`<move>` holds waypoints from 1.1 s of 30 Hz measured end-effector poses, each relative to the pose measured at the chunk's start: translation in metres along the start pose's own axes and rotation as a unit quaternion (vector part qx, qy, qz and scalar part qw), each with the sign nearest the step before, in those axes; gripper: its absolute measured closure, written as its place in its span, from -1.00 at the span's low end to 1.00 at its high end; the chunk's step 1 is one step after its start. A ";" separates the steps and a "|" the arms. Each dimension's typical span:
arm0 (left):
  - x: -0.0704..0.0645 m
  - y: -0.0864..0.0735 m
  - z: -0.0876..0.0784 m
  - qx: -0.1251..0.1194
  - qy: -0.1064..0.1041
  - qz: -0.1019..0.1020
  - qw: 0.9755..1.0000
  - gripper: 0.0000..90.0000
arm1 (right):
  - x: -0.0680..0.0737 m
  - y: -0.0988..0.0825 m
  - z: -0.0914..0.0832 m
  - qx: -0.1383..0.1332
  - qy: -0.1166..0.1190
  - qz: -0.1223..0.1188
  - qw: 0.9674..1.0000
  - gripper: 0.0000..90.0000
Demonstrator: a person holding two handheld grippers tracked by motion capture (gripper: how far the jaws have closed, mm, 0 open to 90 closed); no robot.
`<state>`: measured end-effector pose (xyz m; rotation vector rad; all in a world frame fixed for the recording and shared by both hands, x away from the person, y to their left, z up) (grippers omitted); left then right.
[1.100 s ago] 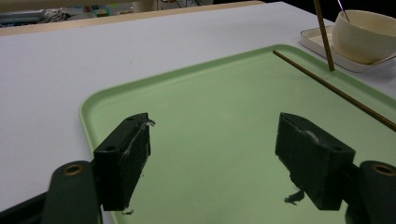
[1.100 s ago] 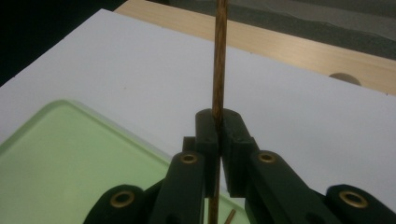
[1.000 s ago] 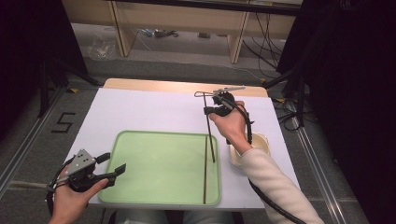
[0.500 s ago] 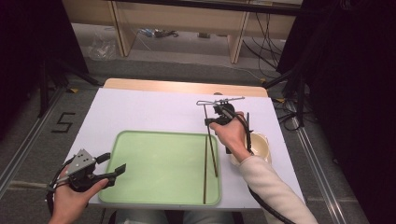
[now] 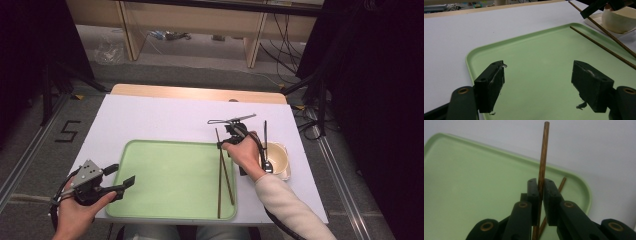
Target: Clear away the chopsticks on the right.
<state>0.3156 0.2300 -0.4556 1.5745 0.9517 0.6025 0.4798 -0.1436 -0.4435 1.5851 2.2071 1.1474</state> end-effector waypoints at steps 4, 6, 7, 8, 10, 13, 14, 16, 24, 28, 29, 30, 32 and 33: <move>0.000 0.000 0.000 0.001 0.000 0.001 1.000 -0.42 | 0.001 -0.009 0.006 0.025 -0.004 0.002 1.000 0.88; 0.000 0.000 0.000 0.001 0.000 0.001 1.000 -0.42 | 0.001 -0.011 0.008 0.033 -0.004 0.001 0.999 0.87; 0.000 0.000 0.000 0.001 0.000 0.001 1.000 -0.42 | 0.003 -0.013 0.007 0.049 -0.006 0.020 0.999 0.87; 0.000 0.000 0.000 0.001 0.000 0.001 1.000 -0.42 | 0.003 -0.015 0.008 0.057 -0.010 0.023 0.998 0.87; 0.000 0.000 0.000 0.001 -0.001 0.000 1.000 -0.42 | 0.000 -0.018 0.012 0.056 -0.010 0.013 0.998 0.86; 0.000 0.000 0.000 0.000 0.000 -0.001 1.000 -0.42 | -0.002 -0.021 0.014 0.061 -0.008 0.004 0.998 0.85; 0.000 0.000 0.000 0.001 -0.001 -0.001 1.000 -0.42 | -0.002 -0.021 0.014 0.068 -0.016 0.006 0.998 0.84; 0.000 0.000 0.000 0.001 0.000 0.001 1.000 -0.42 | -0.004 -0.021 0.015 0.065 -0.012 -0.009 0.998 0.84; 0.000 0.000 0.000 0.000 0.000 0.000 1.000 -0.42 | -0.005 -0.021 0.011 0.084 -0.040 0.002 0.996 0.81; 0.000 0.000 0.000 0.000 0.000 0.001 1.000 -0.42 | -0.010 -0.020 0.011 0.079 -0.039 -0.021 0.996 0.80; 0.000 0.000 0.000 0.000 0.000 0.001 1.000 -0.42 | -0.011 -0.020 0.011 0.080 -0.040 -0.021 0.996 0.79; 0.000 0.000 0.000 0.001 0.000 0.001 1.000 -0.42 | -0.012 -0.020 0.012 0.080 -0.038 -0.025 0.996 0.79; 0.000 0.000 0.000 0.000 0.000 0.001 1.000 -0.42 | -0.011 -0.020 0.010 0.091 -0.049 -0.015 0.995 0.78; 0.000 0.000 0.000 0.000 0.001 0.001 1.000 -0.42 | -0.011 -0.021 0.011 0.088 -0.045 -0.017 0.995 0.78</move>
Point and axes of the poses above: each handheld gripper's, and its own axes: z roughly forward along the jaws, y roughly out of its top, x roughly to its left, the point moved 2 cm from there along z, roughly forward along the jaws, and after that the axes turned 12 degrees about -x, right-handed, at the moved point
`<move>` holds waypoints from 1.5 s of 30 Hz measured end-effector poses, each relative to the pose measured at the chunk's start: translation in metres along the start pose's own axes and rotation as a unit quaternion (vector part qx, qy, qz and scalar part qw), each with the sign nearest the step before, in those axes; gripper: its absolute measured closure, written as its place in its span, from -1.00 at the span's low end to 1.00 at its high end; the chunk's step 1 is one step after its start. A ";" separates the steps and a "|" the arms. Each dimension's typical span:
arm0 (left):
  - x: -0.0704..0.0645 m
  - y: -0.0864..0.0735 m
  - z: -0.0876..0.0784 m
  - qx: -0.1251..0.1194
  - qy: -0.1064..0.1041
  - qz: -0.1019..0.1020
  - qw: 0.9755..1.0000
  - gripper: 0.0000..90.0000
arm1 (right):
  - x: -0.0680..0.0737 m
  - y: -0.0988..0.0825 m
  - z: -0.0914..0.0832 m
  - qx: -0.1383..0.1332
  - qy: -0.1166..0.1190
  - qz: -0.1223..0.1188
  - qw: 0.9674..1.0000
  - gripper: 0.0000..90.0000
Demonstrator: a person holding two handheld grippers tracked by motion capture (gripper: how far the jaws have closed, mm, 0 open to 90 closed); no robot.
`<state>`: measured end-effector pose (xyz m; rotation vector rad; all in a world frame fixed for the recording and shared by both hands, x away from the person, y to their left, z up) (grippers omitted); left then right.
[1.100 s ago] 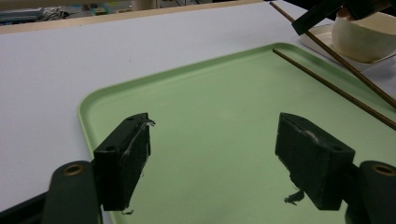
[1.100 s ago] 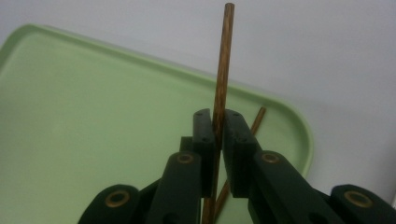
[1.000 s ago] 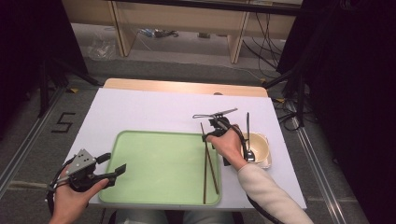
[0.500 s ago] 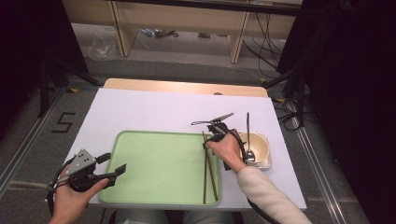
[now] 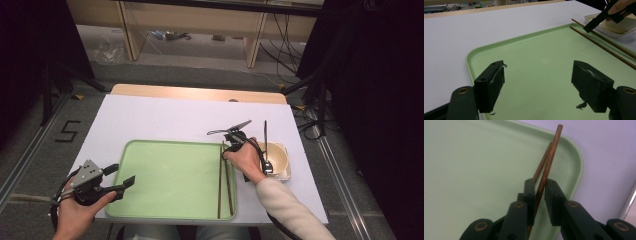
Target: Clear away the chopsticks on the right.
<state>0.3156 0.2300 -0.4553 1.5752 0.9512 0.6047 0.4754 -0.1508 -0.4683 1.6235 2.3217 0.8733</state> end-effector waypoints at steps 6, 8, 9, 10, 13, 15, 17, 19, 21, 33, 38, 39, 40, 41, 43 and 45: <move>0.000 0.000 0.000 0.000 0.000 0.000 1.000 -0.42 | -0.003 -0.003 0.004 0.011 0.000 -0.010 1.000 0.75; 0.000 0.000 0.000 0.000 0.000 0.000 1.000 -0.42 | 0.000 -0.004 0.001 0.030 -0.004 0.015 0.999 0.74; 0.000 0.000 0.000 0.000 0.000 0.000 1.000 -0.42 | -0.002 -0.003 0.003 0.018 -0.001 -0.005 1.000 0.73; 0.000 0.000 0.000 0.000 0.000 0.000 1.000 -0.42 | -0.003 -0.003 0.003 0.017 0.000 -0.007 1.000 0.71; 0.000 0.000 0.000 0.001 -0.001 0.001 1.000 -0.42 | -0.002 -0.003 0.001 0.018 -0.001 -0.003 1.000 0.63; -0.001 0.000 0.000 0.001 -0.002 0.000 1.000 -0.42 | -0.001 -0.002 -0.002 0.021 -0.005 -0.001 1.000 0.61; -0.001 0.000 0.000 0.001 0.000 0.001 1.000 -0.42 | -0.002 -0.001 -0.003 0.016 -0.002 -0.011 1.000 0.61; -0.001 0.000 0.000 0.001 -0.002 0.000 1.000 -0.42 | -0.003 0.001 -0.006 0.011 -0.001 -0.019 1.000 0.60; -0.001 0.000 0.000 0.001 -0.002 0.001 1.000 -0.42 | -0.002 0.001 -0.007 0.010 -0.006 -0.013 1.000 0.60; -0.001 0.000 0.000 0.001 -0.003 0.000 1.000 -0.42 | -0.005 0.011 -0.034 -0.023 -0.017 -0.006 1.000 0.51; -0.001 0.000 0.000 0.001 -0.002 0.001 1.000 -0.42 | -0.014 0.016 -0.051 -0.047 -0.014 -0.015 0.999 0.46; -0.001 0.000 0.001 0.001 -0.003 0.001 1.000 -0.42 | -0.014 0.017 -0.054 -0.048 -0.018 -0.003 0.999 0.45; -0.001 0.000 0.001 0.000 -0.002 0.001 1.000 -0.42 | -0.016 0.018 -0.057 -0.053 -0.019 -0.008 0.998 0.44; -0.001 0.000 0.001 0.000 -0.002 0.002 1.000 -0.42 | -0.018 0.018 -0.059 -0.057 -0.019 -0.009 0.998 0.42; -0.001 0.000 0.001 0.000 -0.002 0.002 1.000 -0.42 | -0.023 0.020 -0.064 -0.076 -0.015 -0.014 0.997 0.42; -0.001 0.000 0.001 0.001 -0.002 0.001 1.000 -0.42 | -0.028 0.021 -0.068 -0.097 -0.014 -0.020 0.995 0.42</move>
Point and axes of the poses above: each handheld gripper's, and its own axes: z roughly forward along the jaws, y roughly out of its top, x roughly to its left, the point moved 2 cm from there along z, roughly forward along the jaws, and after that the axes turned 12 degrees about -x, right-handed, at the moved point
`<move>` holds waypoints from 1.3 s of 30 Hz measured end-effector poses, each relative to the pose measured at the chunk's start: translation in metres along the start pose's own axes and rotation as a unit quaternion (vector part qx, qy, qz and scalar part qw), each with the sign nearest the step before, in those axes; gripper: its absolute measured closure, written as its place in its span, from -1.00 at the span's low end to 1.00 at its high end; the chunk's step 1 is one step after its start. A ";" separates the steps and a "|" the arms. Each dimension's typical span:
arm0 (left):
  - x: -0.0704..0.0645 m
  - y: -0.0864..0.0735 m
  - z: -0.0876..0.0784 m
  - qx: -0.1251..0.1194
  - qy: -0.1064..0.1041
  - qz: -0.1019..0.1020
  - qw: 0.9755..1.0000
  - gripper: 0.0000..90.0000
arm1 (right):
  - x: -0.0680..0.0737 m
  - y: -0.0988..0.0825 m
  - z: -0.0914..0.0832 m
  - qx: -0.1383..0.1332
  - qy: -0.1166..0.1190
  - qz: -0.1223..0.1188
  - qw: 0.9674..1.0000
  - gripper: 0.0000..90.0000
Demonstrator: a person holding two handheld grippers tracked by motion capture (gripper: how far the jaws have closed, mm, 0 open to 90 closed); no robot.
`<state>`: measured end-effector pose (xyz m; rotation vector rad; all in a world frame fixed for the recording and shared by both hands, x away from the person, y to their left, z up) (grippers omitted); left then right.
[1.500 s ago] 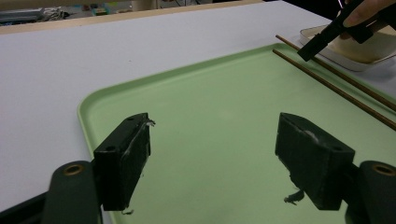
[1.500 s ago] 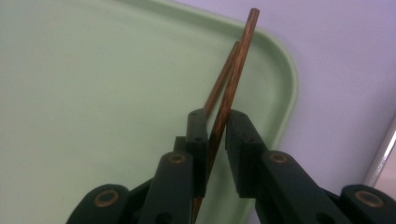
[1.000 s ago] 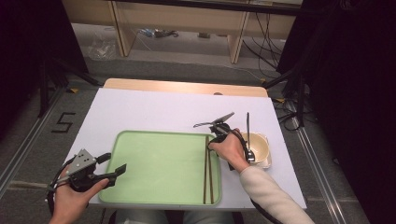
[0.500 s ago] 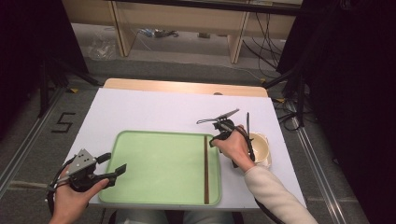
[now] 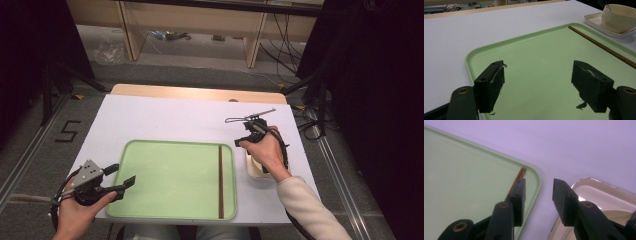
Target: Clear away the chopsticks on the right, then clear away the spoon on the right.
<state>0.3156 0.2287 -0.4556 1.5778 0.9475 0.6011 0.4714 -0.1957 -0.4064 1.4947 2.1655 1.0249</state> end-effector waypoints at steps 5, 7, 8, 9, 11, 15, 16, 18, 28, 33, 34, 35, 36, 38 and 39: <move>0.000 0.000 0.000 -0.002 -0.001 0.002 1.000 -0.42 | -0.011 0.001 -0.008 -0.021 0.018 -0.014 1.000 0.34; 0.000 0.000 0.000 -0.001 -0.001 0.002 1.000 -0.42 | -0.012 0.000 -0.013 -0.031 0.024 -0.008 0.999 0.32; 0.000 0.000 0.000 -0.002 -0.001 0.001 1.000 -0.42 | -0.012 -0.001 -0.015 -0.033 0.020 -0.012 0.999 0.32; 0.000 0.000 0.001 -0.002 -0.001 0.001 1.000 -0.42 | -0.012 -0.002 -0.019 -0.034 0.021 -0.010 0.999 0.31; -0.001 0.000 0.001 -0.001 -0.002 -0.001 1.000 -0.42 | -0.010 -0.004 -0.025 -0.040 0.003 0.000 0.999 0.31; -0.001 0.000 0.003 0.000 -0.001 0.002 1.000 -0.42 | -0.014 -0.005 -0.035 -0.062 -0.003 -0.014 0.998 0.29; -0.001 0.000 0.003 0.000 -0.001 0.001 1.000 -0.42 | -0.014 -0.006 -0.037 -0.067 -0.005 -0.002 0.998 0.29; -0.001 0.001 0.003 -0.001 -0.002 0.002 1.000 -0.42 | -0.017 -0.008 -0.041 -0.078 0.000 -0.012 0.997 0.29; -0.003 0.001 0.003 -0.002 -0.005 0.004 1.000 -0.42 | -0.039 -0.014 -0.064 -0.113 -0.011 0.021 0.993 0.29; -0.003 0.001 0.003 -0.008 -0.004 0.004 1.000 -0.42 | -0.051 -0.015 -0.066 -0.126 -0.024 0.013 0.992 0.28; -0.003 0.001 0.003 -0.007 -0.005 0.004 1.000 -0.42 | -0.052 -0.015 -0.065 -0.127 -0.026 0.009 0.992 0.28; -0.003 0.001 0.003 -0.007 -0.005 0.003 1.000 -0.42 | -0.052 -0.016 -0.064 -0.124 -0.026 0.019 0.992 0.27; -0.003 0.001 0.003 -0.008 -0.007 0.003 1.000 -0.43 | -0.052 -0.016 -0.065 -0.117 -0.033 0.025 0.992 0.27; -0.003 0.001 0.003 -0.007 -0.005 0.004 1.000 -0.42 | -0.053 -0.017 -0.062 -0.117 -0.029 0.026 0.992 0.26; -0.003 0.001 0.003 -0.006 -0.004 0.005 1.000 -0.42 | -0.053 -0.017 -0.063 -0.113 -0.031 0.031 0.993 0.26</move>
Point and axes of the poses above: each handheld gripper's, and its own axes: z roughly forward along the jaws, y roughly out of its top, x roughly to its left, the point moved 2 cm from there along z, roughly forward along the jaws, and after that the axes turned 12 degrees about -x, right-handed, at the moved point
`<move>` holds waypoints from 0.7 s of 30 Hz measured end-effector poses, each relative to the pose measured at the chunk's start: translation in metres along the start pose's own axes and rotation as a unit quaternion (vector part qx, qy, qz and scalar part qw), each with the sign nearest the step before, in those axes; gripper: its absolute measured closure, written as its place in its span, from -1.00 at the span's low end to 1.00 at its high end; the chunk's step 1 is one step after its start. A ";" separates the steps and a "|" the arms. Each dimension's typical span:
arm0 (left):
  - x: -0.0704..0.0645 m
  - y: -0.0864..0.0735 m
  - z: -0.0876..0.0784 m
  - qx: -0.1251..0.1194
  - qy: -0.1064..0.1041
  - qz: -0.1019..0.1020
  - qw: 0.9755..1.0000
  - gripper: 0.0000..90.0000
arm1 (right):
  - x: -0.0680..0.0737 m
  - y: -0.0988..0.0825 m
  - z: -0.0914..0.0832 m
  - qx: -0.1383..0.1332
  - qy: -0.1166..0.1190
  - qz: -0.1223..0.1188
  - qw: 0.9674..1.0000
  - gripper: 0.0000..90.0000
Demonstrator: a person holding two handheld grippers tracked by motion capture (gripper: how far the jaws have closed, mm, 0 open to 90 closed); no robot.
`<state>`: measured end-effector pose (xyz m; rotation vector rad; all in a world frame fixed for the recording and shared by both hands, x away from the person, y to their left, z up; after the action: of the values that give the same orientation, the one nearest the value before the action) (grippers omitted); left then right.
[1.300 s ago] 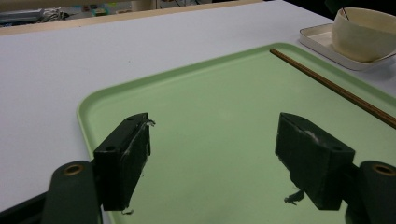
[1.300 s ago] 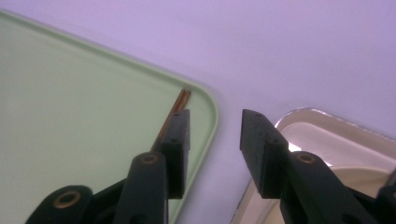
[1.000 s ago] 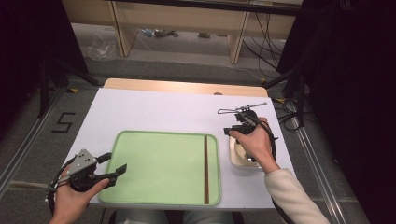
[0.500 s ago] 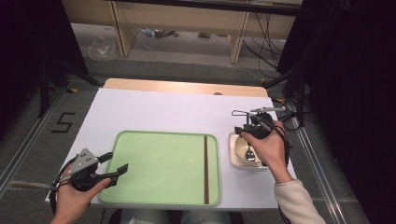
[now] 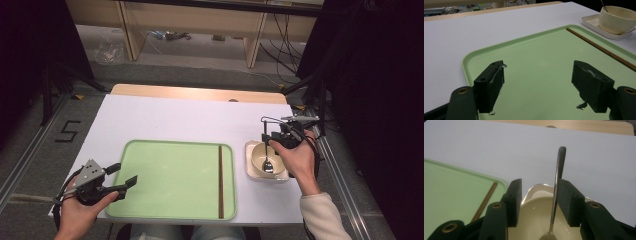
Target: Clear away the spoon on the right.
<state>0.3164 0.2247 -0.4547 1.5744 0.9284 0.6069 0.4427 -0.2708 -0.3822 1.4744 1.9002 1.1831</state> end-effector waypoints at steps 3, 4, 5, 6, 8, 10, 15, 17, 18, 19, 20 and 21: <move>0.000 -0.001 0.000 0.000 0.001 0.000 1.000 -0.42 | -0.003 0.000 0.002 -0.009 -0.003 -0.008 1.000 0.24; 0.000 -0.001 0.000 0.002 0.001 -0.001 1.000 -0.42 | -0.004 0.000 0.003 -0.010 -0.005 -0.005 1.000 0.23; 0.000 -0.001 0.000 0.001 0.001 -0.001 1.000 -0.42 | -0.005 0.000 0.004 -0.009 -0.003 -0.003 1.000 0.22; 0.001 -0.001 -0.001 0.001 0.003 -0.001 1.000 -0.42 | -0.009 0.000 0.006 -0.007 0.005 -0.015 1.000 0.22; 0.001 -0.001 0.000 -0.001 0.004 -0.002 1.000 -0.42 | -0.009 -0.001 0.006 0.007 -0.007 -0.004 1.000 0.21; 0.000 0.000 0.000 0.001 0.001 0.000 1.000 -0.42 | -0.011 -0.002 0.009 0.001 0.003 0.002 1.000 0.20; 0.000 0.000 0.001 0.001 -0.002 0.002 1.000 -0.42 | -0.014 -0.003 0.007 0.004 -0.012 0.010 1.000 0.18; 0.000 0.001 0.001 -0.002 -0.004 0.002 1.000 -0.42 | -0.015 -0.004 0.008 -0.003 -0.012 0.013 1.000 0.16; 0.000 0.001 0.001 -0.003 -0.003 -0.004 1.000 -0.42 | -0.017 -0.004 0.009 -0.005 -0.004 0.003 1.000 0.16; 0.000 0.001 0.001 -0.004 -0.005 0.002 1.000 -0.42 | -0.018 -0.004 0.010 -0.007 -0.001 0.002 1.000 0.15; 0.000 0.002 0.000 -0.004 -0.005 0.004 1.000 -0.42 | -0.019 -0.004 0.013 -0.017 0.002 -0.009 1.000 0.14; 0.000 0.002 0.000 -0.004 -0.005 0.004 1.000 -0.42 | -0.019 -0.005 0.014 -0.016 -0.004 -0.003 1.000 0.14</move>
<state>0.3170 0.2243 -0.4530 1.5729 0.9106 0.6071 0.4568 -0.2839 -0.3962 1.4537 1.8694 1.1985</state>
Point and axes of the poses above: each handheld gripper's, and its own axes: z roughly forward along the jaws, y roughly out of its top, x roughly to its left, the point moved 2 cm from there along z, roughly forward along the jaws, and after that the axes turned 12 degrees about -x, right-handed, at the moved point
